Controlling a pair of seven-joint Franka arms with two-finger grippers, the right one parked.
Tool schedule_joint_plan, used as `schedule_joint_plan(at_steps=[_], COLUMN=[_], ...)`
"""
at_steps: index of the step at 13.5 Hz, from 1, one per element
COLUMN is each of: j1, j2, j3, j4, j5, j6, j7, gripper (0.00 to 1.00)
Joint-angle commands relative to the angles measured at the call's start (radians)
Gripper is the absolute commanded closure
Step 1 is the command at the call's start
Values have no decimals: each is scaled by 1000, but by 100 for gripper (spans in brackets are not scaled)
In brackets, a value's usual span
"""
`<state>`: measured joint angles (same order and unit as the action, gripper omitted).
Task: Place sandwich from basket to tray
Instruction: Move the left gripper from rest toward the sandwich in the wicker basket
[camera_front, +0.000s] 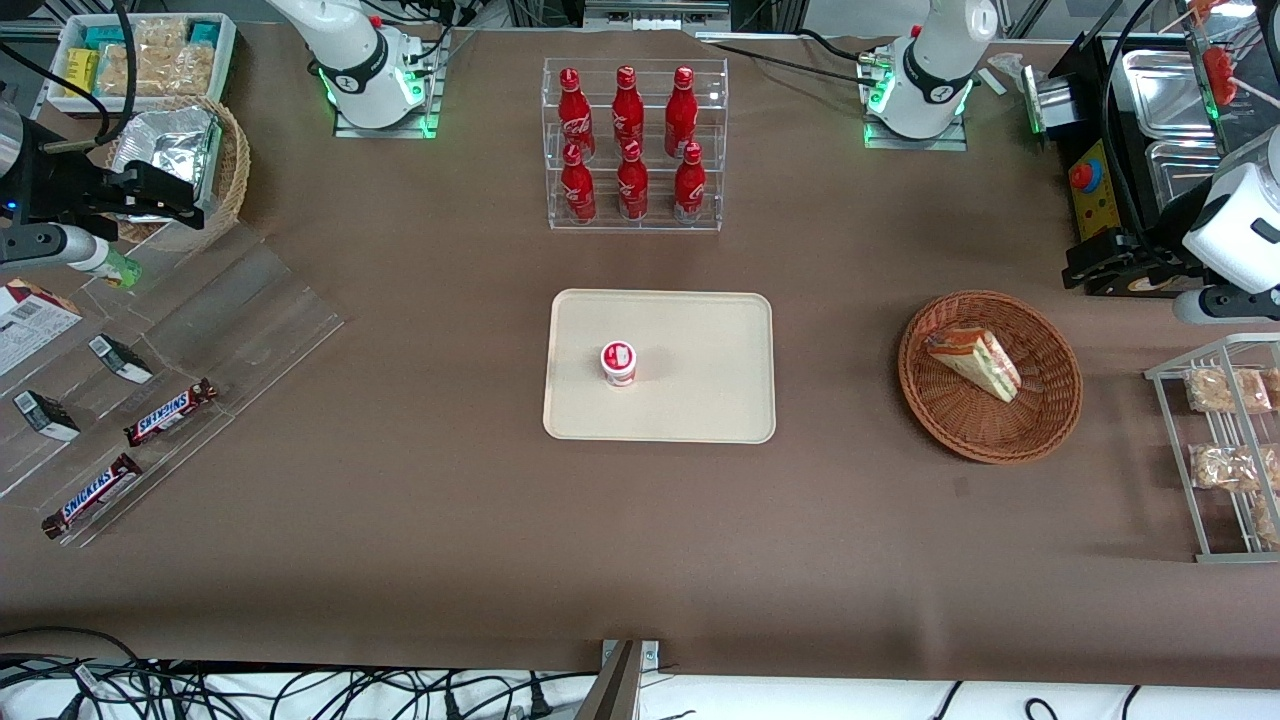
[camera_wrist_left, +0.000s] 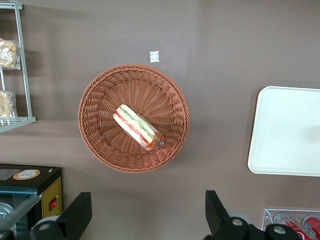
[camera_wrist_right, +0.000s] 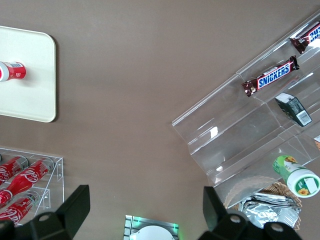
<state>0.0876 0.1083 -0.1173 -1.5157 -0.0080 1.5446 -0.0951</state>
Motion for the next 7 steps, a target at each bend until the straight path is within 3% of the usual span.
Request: schedule_joint_plan(at_steps=[1, 7], j1=[-8, 8], j2=[5, 42], j3=[8, 16], j4=[20, -35], j5=[-18, -4], j6=[-24, 26], j7=[24, -113], gripper=[0, 0])
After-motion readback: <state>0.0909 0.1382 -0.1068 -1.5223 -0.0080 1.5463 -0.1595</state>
